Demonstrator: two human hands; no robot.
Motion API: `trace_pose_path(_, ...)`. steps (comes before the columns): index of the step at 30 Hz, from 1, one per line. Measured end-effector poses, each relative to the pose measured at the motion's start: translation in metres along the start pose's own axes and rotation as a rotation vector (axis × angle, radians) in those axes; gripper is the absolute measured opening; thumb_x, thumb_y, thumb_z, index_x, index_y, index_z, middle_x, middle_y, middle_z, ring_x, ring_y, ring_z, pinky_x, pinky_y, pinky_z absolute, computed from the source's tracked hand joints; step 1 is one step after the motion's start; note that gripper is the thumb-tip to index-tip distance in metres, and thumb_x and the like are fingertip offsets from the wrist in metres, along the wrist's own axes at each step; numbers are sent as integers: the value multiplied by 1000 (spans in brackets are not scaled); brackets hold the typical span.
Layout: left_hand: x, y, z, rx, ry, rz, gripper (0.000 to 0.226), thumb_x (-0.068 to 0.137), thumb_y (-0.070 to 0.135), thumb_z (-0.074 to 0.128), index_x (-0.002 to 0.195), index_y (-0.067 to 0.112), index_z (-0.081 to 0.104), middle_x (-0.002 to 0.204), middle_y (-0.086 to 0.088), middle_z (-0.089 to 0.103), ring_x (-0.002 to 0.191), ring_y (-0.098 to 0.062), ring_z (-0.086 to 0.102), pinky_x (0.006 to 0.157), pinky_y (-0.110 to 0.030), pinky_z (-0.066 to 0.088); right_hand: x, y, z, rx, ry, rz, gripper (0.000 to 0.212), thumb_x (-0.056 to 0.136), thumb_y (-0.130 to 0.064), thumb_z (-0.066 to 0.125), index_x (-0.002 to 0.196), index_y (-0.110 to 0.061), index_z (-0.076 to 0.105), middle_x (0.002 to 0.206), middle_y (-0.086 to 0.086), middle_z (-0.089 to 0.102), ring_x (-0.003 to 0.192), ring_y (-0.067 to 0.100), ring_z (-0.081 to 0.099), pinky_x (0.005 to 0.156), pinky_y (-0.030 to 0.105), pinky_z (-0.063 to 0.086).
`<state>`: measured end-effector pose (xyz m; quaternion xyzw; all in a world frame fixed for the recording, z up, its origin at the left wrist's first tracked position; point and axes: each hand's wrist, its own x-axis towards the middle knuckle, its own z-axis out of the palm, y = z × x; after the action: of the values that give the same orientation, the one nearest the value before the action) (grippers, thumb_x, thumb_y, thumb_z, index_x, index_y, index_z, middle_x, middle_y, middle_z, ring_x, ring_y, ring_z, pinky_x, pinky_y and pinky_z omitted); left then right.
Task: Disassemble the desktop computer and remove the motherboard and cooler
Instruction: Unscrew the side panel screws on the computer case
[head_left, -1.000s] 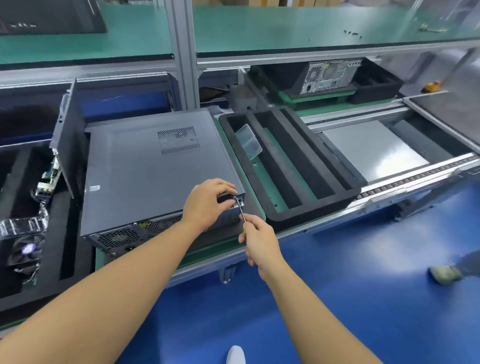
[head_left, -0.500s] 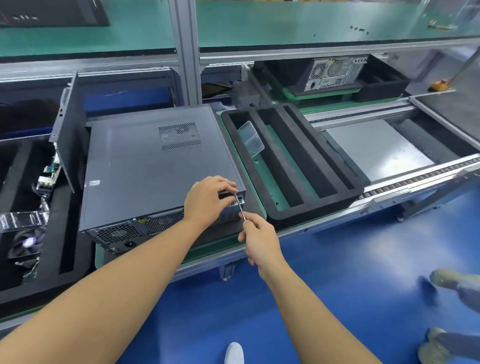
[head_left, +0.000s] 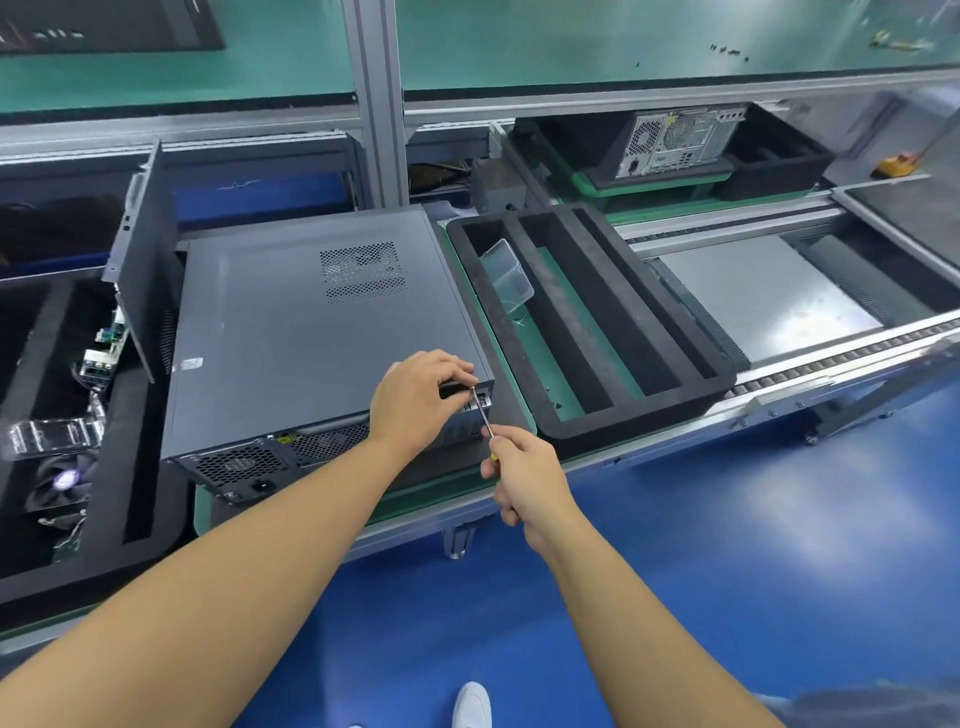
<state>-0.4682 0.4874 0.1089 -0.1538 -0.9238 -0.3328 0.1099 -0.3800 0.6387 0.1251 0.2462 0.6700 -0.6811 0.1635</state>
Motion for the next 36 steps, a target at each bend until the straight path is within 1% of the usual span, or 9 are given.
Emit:
trace_pose_path(5,6,-5,-7,162,-134,139,40,82,24,76,119,32,64,121,15,60,109,-13,54,90,-40,47,5,-9,-21,172,-251,267,39,95,-25,44,109,2,67,69,5,63,45,12,40,37,22,28)
trace_pose_path(9,18,-15,-18,233,-260,266,45,84,27,76,127,27,62,133,9,55,115,-18,51,94,-42,46,7,-8,-29,228,-442,292,38,104,-26,42,105,4,64,80,12,68,53,13,48,43,25,38)
trace_pose_path(14,15,-19,-8,181,-190,273,41,84,26,77,124,25,66,146,7,51,139,-17,42,110,-41,35,8,1,-24,87,-350,114,27,106,-25,45,95,-5,59,66,3,60,51,14,48,43,27,42)
trace_pose_path(18,16,-18,-7,179,-176,256,41,85,36,75,124,27,65,143,13,54,138,-8,43,110,-37,34,2,7,-12,-333,-107,-120,26,102,-29,51,82,-13,54,65,2,57,54,17,53,49,28,52)
trace_pose_path(21,14,-18,-7,214,-158,264,41,86,41,72,124,30,63,142,16,53,137,-6,42,108,-34,35,-1,12,-9,-446,5,-216,23,101,-31,52,81,-20,45,71,2,53,52,16,57,51,27,53)
trace_pose_path(25,14,-18,-8,206,-167,244,40,86,41,71,124,32,62,142,19,52,138,-4,41,107,-33,36,0,0,-6,-281,-122,-24,19,99,-34,49,88,-18,47,67,1,44,48,15,39,44,26,36)
trace_pose_path(29,14,-18,-8,199,-170,249,40,86,40,71,124,33,61,141,19,53,137,-3,42,106,-33,37,-1,-8,-14,10,-255,265,37,100,-28,39,95,-1,64,68,7,59,51,15,49,47,28,42)
trace_pose_path(32,15,-19,-8,214,-169,260,41,85,40,71,124,32,61,141,17,53,136,-5,43,105,-34,38,-2,-5,-25,56,-308,233,44,106,-26,38,95,3,70,77,10,67,58,14,56,52,28,48)
trace_pose_path(36,13,-18,-7,235,-156,256,38,84,36,71,121,33,60,141,17,53,135,-6,44,103,-34,38,-2,-1,-28,-5,-218,121,26,104,-30,52,91,-10,59,83,8,59,61,19,60,58,32,56)
